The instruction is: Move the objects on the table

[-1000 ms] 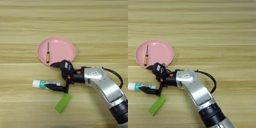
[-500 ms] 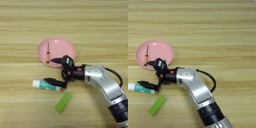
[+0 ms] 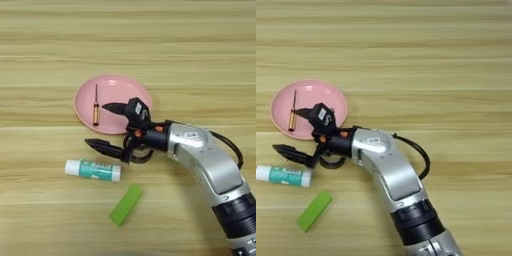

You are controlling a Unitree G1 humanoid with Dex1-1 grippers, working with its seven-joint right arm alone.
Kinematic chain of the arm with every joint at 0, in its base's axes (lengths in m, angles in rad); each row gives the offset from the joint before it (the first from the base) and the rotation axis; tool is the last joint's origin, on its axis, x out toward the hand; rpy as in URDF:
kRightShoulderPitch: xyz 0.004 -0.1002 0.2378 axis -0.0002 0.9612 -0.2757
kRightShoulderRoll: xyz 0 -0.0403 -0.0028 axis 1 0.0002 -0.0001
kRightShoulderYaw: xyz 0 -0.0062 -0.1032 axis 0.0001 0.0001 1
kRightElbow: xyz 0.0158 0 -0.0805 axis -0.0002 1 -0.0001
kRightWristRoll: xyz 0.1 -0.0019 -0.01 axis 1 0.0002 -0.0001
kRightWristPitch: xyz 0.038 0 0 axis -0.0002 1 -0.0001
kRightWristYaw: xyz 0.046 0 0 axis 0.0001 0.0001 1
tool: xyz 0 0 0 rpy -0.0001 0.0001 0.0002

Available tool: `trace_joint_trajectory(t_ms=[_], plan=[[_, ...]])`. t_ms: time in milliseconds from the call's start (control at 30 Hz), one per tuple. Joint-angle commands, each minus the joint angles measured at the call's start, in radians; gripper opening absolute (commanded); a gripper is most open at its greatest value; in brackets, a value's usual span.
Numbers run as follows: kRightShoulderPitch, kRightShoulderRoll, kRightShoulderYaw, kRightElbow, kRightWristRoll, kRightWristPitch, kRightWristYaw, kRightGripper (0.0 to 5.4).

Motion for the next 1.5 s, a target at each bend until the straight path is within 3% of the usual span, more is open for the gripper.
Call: trace_joint_trajectory(t_ms=[33,600,1500], plan=[[-0.081,0.022,-0.042,-0.019,0.023,-0.010,-0.053,5.35],[-0.153,0.093,-0.134,0.051,0.048,-0.017,-0.181,5.35],[-0.276,0.099,-0.187,0.173,-0.014,-0.059,-0.334,5.35]])
